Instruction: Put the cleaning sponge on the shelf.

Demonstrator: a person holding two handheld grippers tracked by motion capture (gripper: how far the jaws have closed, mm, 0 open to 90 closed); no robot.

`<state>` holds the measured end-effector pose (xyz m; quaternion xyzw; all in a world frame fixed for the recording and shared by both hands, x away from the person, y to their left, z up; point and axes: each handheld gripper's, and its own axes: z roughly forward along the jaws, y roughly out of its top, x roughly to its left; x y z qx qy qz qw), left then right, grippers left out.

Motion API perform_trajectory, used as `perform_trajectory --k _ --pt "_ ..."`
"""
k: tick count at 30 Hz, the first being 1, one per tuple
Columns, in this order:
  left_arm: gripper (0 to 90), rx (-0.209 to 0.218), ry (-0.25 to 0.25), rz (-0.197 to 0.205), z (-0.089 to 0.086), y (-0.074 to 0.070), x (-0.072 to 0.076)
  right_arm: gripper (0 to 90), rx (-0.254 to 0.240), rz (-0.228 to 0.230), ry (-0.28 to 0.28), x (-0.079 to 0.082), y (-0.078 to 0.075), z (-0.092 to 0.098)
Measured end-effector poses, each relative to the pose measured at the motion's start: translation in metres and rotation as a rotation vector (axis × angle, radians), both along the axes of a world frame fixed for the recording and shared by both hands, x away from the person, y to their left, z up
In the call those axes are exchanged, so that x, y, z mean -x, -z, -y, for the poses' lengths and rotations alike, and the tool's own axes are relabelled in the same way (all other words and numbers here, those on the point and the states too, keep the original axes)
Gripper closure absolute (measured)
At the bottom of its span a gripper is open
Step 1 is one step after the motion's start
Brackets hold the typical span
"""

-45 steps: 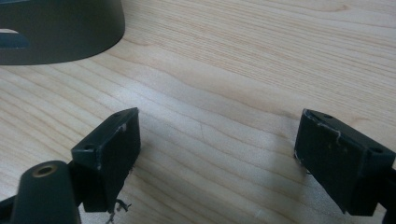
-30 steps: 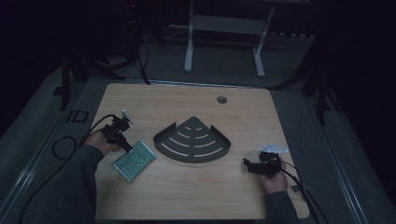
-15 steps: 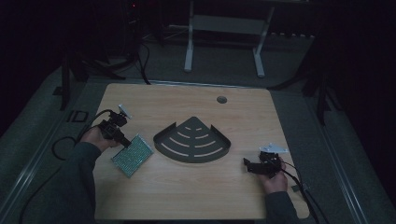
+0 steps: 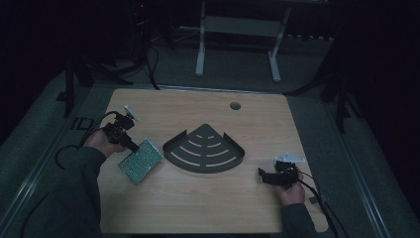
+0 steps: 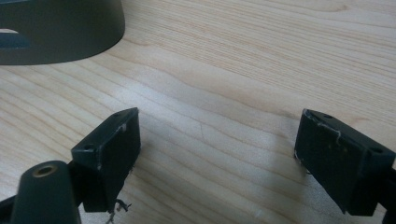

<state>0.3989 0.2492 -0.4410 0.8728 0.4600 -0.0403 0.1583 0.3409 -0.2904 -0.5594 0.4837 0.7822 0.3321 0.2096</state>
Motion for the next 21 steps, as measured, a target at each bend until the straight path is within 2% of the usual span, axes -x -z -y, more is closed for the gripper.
perform_trajectory --k 14,21 --pt "90.0 -0.001 0.006 0.03 0.005 -0.022 -0.003 14.0 -0.001 -0.001 0.0 0.0 0.0 0.0" --pt "90.0 -0.002 0.014 0.049 0.013 -0.034 -0.008 14.0 -0.001 0.0 0.0 0.0 0.0 0.0"
